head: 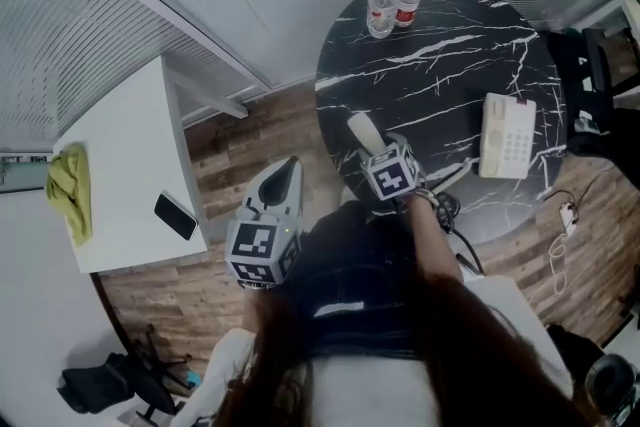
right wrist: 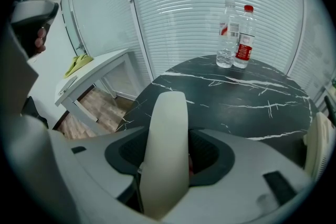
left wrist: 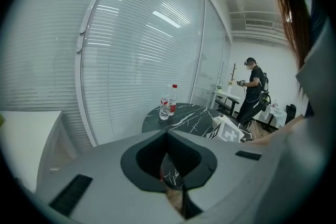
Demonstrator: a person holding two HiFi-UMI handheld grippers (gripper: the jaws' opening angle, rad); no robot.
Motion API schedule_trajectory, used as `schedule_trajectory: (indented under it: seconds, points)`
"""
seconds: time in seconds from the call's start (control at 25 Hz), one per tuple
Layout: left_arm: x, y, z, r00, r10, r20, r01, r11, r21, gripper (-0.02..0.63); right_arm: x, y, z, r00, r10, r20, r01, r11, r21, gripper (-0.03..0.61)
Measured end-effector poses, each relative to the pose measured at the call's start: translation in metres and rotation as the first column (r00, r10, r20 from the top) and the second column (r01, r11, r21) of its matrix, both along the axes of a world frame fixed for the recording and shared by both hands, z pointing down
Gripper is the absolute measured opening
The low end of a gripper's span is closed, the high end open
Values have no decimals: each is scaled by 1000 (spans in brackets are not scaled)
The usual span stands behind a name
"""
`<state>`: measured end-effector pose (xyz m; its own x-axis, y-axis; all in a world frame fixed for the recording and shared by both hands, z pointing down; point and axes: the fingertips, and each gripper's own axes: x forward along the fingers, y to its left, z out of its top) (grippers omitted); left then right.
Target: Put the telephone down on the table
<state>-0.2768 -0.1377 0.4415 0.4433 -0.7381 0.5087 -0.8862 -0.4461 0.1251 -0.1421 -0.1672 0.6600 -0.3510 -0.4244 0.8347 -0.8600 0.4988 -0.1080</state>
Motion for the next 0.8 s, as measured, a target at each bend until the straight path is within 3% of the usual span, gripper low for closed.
schedule_trajectory:
  seconds: [0.48,0.8]
  points:
    - [1,-7,1,999,51,-10,-51,999,3,0,-3,-4,-4,1000,17,-2,-17,1000,17,235]
    - [1,-7,0,996,92,-21,-92,996,10,1,5,0,-5,997,22,-79,-21,1000,21,236]
